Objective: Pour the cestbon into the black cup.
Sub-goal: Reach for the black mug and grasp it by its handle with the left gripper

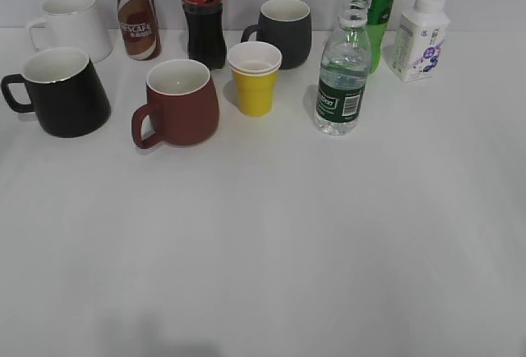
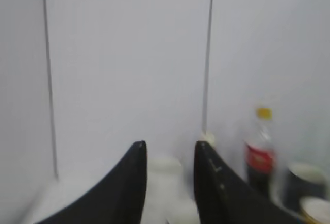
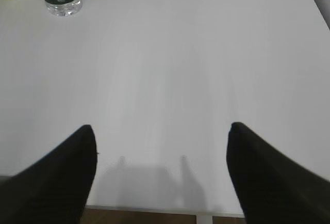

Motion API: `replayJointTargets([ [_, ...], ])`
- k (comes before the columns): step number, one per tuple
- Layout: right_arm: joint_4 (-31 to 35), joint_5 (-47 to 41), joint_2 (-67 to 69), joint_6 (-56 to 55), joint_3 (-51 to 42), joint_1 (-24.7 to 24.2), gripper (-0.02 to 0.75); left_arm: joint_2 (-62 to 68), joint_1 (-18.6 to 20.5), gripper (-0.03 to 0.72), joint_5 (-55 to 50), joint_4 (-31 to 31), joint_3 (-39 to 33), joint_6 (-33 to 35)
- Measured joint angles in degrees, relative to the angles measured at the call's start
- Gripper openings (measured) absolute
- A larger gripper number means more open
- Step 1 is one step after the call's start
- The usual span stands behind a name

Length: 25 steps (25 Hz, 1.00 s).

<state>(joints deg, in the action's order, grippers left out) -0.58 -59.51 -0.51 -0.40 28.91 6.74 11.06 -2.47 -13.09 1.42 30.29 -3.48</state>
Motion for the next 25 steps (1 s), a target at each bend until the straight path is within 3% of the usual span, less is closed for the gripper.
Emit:
replayJointTargets([
  [4, 0.58, 0.00, 0.00, -0.29, 0.00, 0.00, 0.589, 15.07, 0.00, 0.246, 15.72, 6.96, -0.34, 0.00],
  [12, 1.42, 4.24, 0.00, 2.85, 0.84, 0.00, 0.589, 49.90, 1.86, 0.308, 41.63, 2.06, -0.71, 0.05],
  [17, 1.76, 24.53, 5.59, 7.10, 1.21, 0.00, 0.589, 61.47, 5.68, 0.358, 48.07, 1.69, -0.71, 0.05],
  [25, 5.88, 62.67, 33.65, 7.46, 1.27, 0.31, 0.589, 70.69, 6.00, 0.378, 51.33, 2.47, -2.67, -0.06],
])
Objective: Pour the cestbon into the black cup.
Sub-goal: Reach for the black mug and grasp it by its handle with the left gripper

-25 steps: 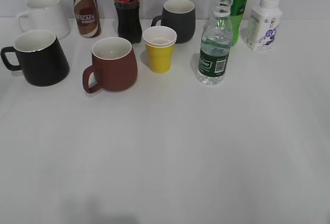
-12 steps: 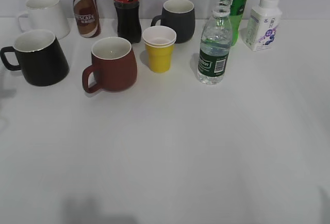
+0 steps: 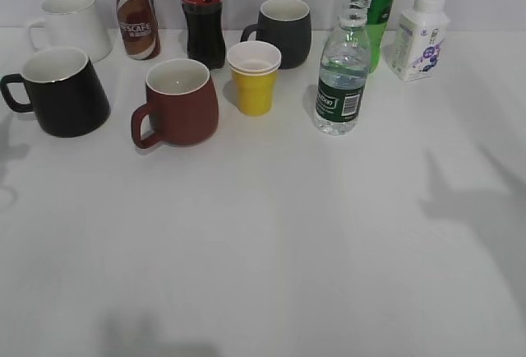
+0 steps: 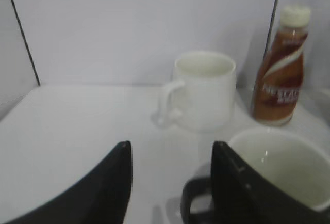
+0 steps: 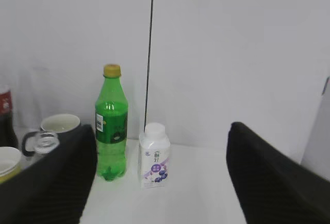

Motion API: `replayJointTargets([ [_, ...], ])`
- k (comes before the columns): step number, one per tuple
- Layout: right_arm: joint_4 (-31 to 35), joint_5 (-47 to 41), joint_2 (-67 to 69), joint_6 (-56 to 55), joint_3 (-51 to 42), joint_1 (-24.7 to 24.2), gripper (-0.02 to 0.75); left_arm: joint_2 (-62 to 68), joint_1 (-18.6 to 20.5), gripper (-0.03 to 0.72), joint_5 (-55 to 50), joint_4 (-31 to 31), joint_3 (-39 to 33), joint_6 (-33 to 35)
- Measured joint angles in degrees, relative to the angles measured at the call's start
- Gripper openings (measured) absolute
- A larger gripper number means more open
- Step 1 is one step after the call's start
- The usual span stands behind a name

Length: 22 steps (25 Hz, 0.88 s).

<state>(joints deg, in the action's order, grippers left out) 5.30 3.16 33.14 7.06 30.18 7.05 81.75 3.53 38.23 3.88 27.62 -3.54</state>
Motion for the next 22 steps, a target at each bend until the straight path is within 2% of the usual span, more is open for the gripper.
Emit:
replayJointTargets([
  [5, 0.14, 10.87, 19.11, -2.51, 0.00, 3.40, 0.589, 7.62, 0.00, 0.374, 9.38, 0.16, -5.27, -0.16],
  [9, -0.77, 17.48, 27.97, -5.59, 0.00, 6.76, 0.589, 16.06, 0.00, 0.373, 18.95, 0.58, -5.64, -0.16],
  [13, -1.55, 18.62, 32.97, -6.65, 0.00, 8.56, 0.589, 22.10, 0.00, 0.373, 24.73, 0.68, -4.70, -0.16],
  [22, -2.22, 18.79, 33.99, -7.06, 0.00, 8.74, 0.589, 29.06, 0.00, 0.373, 26.53, 0.82, 1.72, -0.16],
])
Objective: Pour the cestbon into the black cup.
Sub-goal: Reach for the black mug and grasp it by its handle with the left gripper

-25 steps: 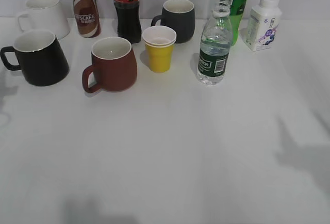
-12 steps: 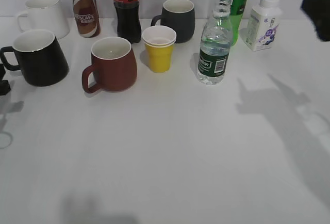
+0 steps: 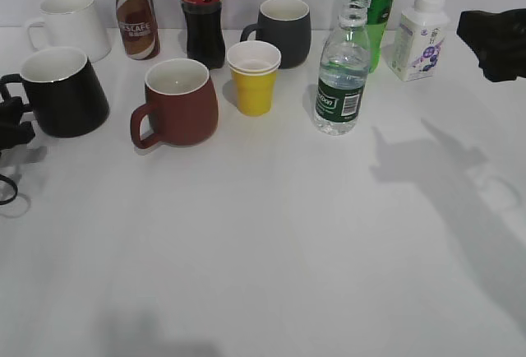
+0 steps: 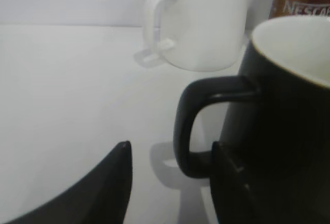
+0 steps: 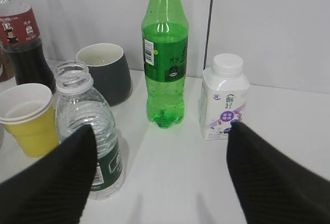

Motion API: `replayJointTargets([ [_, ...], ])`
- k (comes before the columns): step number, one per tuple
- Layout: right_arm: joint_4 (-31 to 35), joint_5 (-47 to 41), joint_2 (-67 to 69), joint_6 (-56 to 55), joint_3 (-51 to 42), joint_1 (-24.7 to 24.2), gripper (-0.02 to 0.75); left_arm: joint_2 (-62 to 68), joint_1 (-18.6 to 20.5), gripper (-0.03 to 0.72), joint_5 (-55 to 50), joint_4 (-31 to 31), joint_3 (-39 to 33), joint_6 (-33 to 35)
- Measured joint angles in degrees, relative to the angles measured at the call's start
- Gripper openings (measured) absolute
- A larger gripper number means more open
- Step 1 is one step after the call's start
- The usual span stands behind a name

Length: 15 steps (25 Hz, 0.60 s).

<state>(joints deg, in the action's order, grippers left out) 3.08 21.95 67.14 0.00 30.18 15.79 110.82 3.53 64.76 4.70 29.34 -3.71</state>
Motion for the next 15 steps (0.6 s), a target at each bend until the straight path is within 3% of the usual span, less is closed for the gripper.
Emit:
replayJointTargets([
  [15, -0.09, 0.33, 0.00, 0.00, 0.00, 0.00, 0.589, 2.69, 0.00, 0.372, 0.80, 1.41, 4.64, 0.00],
])
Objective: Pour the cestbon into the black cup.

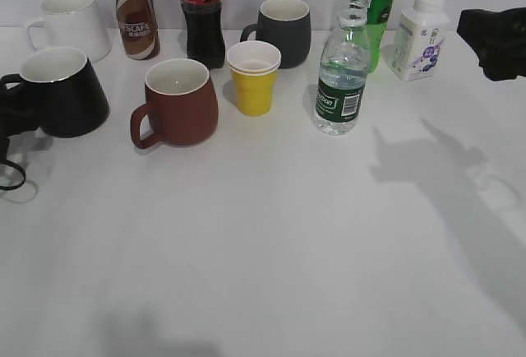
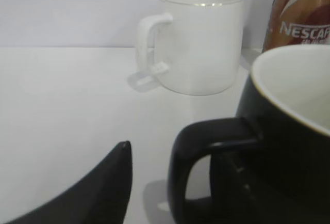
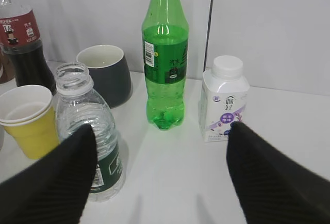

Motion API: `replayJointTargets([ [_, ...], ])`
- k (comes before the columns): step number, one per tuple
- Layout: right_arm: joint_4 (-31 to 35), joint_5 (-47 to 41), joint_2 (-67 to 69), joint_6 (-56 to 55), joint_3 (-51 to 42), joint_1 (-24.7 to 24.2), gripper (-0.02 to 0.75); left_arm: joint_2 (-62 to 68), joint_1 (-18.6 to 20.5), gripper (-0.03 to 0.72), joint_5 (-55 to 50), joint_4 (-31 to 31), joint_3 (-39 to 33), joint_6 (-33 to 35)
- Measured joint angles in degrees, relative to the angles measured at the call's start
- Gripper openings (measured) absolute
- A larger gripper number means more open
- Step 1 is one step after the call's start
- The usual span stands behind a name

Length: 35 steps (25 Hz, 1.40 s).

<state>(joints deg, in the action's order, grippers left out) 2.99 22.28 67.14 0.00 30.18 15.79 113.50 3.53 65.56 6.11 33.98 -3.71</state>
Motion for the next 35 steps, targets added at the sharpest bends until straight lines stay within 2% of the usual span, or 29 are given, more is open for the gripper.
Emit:
replayJointTargets([
  [4, -0.04, 0.00, 0.05, 0.00, 0.00, 0.00, 0.589, 1.61, 0.00, 0.358, -0.32, 0.48, 2.07, 0.00],
  [7, -0.04, 0.00, 0.05, 0.00, 0.00, 0.00, 0.589, 2.79, 0.00, 0.309, -0.53, 0.55, 3.77, 0.00],
  [10, -0.04, -0.05, 0.05, 0.00, 0.00, 0.00, 0.589, 3.35, 0.00, 0.195, -1.09, 2.27, 5.13, 0.00],
  [12, -0.04, -0.05, 0.05, 0.00, 0.00, 0.00, 0.589, 3.38, 0.05, 0.081, -0.96, 3.79, 5.34, 0.06],
  [13, -0.12, -0.05, 0.13, 0.00, 0.00, 0.00, 0.589, 3.42, 0.06, 0.060, -0.80, 4.61, 5.40, 0.06],
  [15, -1.51, -0.05, 0.70, 0.00, 0.00, 0.00, 0.589, 3.15, 0.12, 0.056, -0.65, 5.43, 5.39, 0.11],
  [18, -7.40, 1.25, 2.60, -1.24, 0.00, 0.00, 0.589, 0.81, 0.11, 0.051, -1.80, 5.97, 4.10, 0.62],
  [22, -16.55, 8.80, 6.08, -7.59, 0.25, 0.07, 0.589, -5.69, 0.11, 0.049, -2.90, 6.25, 1.29, 0.89],
  [25, -21.06, 13.89, 11.06, -11.41, 0.71, 0.18, 0.589, -10.81, 0.12, 0.049, -3.76, 6.20, -0.68, 0.89],
  [32, -23.59, 31.67, 25.98, -14.95, 0.83, 0.18, 0.589, -20.36, 0.18, 0.048, -6.44, 6.31, -4.54, 0.89],
  [35, -22.92, 33.68, 31.27, -15.23, 0.83, 0.18, 0.589, -22.97, 0.18, 0.048, -8.16, 6.98, -5.24, 0.89],
])
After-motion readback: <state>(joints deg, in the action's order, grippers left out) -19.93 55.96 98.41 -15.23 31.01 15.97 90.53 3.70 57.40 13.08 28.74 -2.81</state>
